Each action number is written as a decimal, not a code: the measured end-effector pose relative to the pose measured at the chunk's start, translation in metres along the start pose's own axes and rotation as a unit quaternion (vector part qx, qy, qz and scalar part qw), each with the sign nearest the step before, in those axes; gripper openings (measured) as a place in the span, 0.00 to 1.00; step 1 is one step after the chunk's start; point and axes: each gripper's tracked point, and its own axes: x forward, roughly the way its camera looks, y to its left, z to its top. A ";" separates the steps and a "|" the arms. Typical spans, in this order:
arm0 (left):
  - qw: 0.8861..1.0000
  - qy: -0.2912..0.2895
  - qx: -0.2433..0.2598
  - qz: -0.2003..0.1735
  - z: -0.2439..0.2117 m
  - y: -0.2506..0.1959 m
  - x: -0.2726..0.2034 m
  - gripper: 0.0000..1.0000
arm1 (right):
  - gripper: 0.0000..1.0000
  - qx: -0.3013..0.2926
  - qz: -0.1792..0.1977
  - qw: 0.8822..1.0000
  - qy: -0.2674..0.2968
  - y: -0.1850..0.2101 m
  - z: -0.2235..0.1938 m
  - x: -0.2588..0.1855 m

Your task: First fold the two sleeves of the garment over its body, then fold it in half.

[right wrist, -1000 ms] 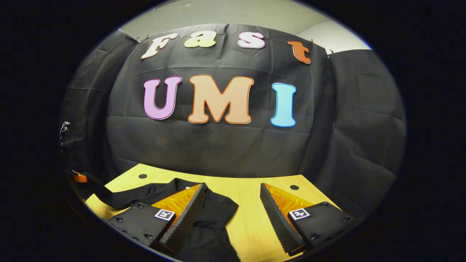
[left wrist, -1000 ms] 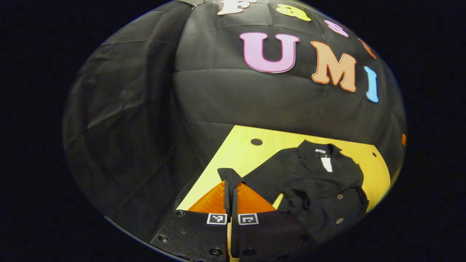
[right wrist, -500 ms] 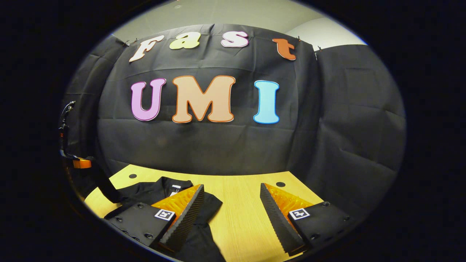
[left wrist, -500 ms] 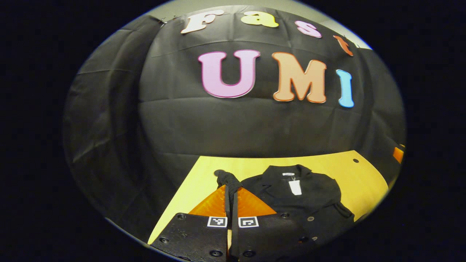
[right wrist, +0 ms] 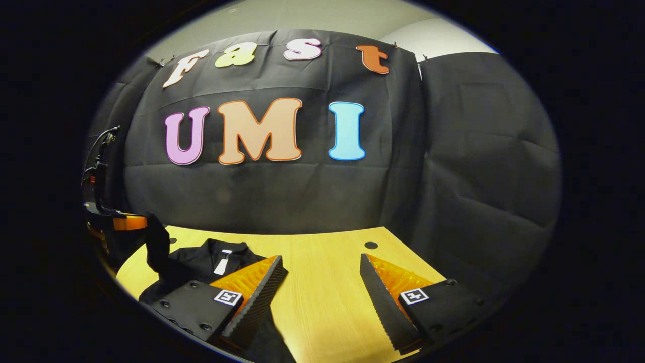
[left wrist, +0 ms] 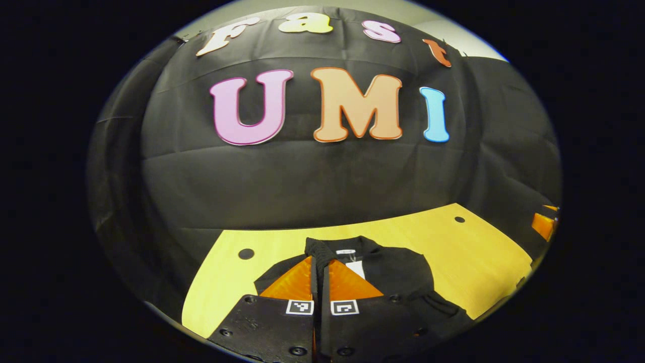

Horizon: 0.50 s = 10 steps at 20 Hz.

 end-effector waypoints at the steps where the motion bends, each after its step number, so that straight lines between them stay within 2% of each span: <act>1: 1.000 0.004 0.003 -0.012 -0.001 -0.011 0.007 0.00 | 0.98 0.002 -0.005 1.000 0.002 -0.006 -0.001 0.000; 10: 0.993 0.077 0.042 -0.072 -0.042 -0.090 0.051 0.00 | 0.98 0.014 -0.034 0.999 0.016 -0.045 -0.013 -0.008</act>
